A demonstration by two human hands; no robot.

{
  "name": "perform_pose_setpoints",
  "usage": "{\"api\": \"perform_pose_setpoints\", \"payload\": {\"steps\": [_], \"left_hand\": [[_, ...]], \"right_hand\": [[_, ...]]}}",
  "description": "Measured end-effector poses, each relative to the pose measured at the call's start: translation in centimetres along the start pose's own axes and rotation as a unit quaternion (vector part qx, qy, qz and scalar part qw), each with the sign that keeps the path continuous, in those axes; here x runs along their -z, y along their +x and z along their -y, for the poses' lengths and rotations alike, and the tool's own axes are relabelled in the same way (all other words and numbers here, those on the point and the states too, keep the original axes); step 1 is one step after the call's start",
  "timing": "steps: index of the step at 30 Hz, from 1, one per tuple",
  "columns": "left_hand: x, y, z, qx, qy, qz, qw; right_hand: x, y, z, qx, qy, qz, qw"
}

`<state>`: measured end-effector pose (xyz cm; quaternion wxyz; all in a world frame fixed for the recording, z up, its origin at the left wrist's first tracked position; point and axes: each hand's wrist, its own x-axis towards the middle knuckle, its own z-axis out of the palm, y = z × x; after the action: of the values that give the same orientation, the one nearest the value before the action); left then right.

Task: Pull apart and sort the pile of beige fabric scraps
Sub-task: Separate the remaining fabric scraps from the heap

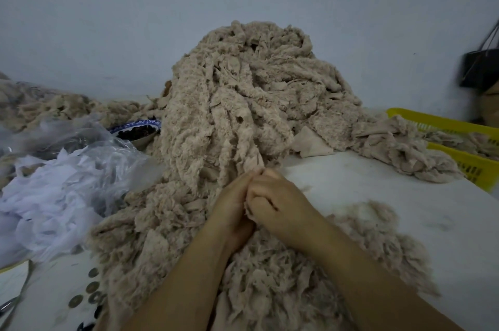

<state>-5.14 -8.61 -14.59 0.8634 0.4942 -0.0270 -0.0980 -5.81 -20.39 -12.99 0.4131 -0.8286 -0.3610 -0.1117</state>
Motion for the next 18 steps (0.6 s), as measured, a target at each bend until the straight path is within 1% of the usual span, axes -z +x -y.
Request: {"api": "perform_pose_setpoints", "payload": {"steps": [1, 2, 3, 5, 6, 7, 8, 9, 10, 11, 13, 14, 16, 18], "left_hand": [[0.1, 0.0, -0.1, -0.007, -0.007, -0.010, 1.000], [0.1, 0.0, -0.2, -0.013, -0.008, -0.027, 1.000], [0.1, 0.2, -0.3, -0.025, 0.001, -0.044, 0.999], [-0.2, 0.3, 0.0, -0.056, 0.025, -0.068, 0.996], [-0.4, 0.2, 0.2, -0.068, 0.052, -0.078, 0.993], [-0.4, 0.3, 0.5, -0.080, 0.082, -0.086, 0.990], [-0.6, 0.2, 0.6, -0.087, 0.115, -0.085, 0.986], [-0.7, 0.0, 0.7, -0.094, 0.152, -0.080, 0.981], [-0.9, -0.3, 0.8, -0.099, 0.190, -0.071, 0.974], [-1.0, -0.4, 0.9, -0.104, 0.232, -0.057, 0.965], [-1.1, -0.7, 1.1, -0.109, 0.307, -0.030, 0.945], [-1.2, -0.8, 1.3, -0.111, 0.342, -0.019, 0.933], [-1.4, -1.0, 1.5, -0.131, 0.408, -0.003, 0.904], [-1.6, -0.9, 1.6, -0.152, 0.476, 0.011, 0.866]], "right_hand": [[-0.2, 0.0, -0.1, 0.006, 0.006, 0.000, 1.000], [-0.3, -0.1, -0.3, 0.003, 0.030, -0.021, 0.999], [-0.1, -0.1, -0.5, -0.013, 0.063, -0.064, 0.996], [0.5, -0.1, -1.3, -0.084, 0.104, -0.178, 0.975], [0.9, -0.1, -1.9, -0.133, 0.117, -0.218, 0.960], [1.2, -0.1, -2.4, -0.188, 0.129, -0.229, 0.946], [1.4, 0.0, -2.8, -0.240, 0.141, -0.204, 0.939], [1.4, 0.1, -3.0, -0.278, 0.169, -0.159, 0.932], [1.2, 0.2, -3.2, -0.303, 0.226, -0.118, 0.918], [1.0, 0.2, -3.2, -0.324, 0.305, -0.094, 0.891], [0.9, 0.3, -3.2, -0.364, 0.432, -0.089, 0.820], [0.9, 0.4, -3.4, -0.372, 0.464, -0.088, 0.799], [1.0, 0.5, -3.8, -0.381, 0.490, -0.091, 0.779], [0.9, 0.6, -4.1, -0.378, 0.495, -0.119, 0.773]]}}
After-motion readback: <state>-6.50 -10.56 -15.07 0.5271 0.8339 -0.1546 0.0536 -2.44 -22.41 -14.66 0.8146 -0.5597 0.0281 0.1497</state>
